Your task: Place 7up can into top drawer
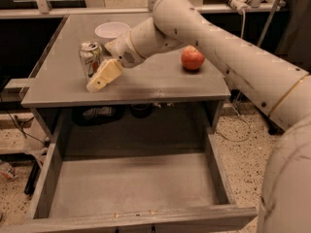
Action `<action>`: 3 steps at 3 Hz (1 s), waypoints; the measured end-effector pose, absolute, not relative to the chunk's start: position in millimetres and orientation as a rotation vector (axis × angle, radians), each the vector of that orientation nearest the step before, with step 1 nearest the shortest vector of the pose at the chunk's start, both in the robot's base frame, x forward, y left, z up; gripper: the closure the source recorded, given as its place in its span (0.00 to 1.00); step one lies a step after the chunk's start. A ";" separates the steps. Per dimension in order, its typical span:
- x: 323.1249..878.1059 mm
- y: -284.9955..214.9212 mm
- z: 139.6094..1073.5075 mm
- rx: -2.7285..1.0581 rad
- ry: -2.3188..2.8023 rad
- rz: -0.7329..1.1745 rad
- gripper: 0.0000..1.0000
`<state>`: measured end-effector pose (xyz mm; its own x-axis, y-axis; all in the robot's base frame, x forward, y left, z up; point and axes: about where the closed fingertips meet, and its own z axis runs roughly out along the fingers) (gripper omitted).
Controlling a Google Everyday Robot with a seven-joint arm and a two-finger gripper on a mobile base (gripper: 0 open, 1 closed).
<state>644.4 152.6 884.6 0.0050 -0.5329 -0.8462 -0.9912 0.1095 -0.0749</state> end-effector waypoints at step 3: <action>667.8 194.0 882.8 -1.501 1.582 0.837 0.43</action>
Offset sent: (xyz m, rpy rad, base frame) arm 0.0343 0.0559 -0.0031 0.0879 0.0416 0.0205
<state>667.8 194.0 882.8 0.0066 -0.4779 -0.8784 -0.9951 0.0836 -0.0529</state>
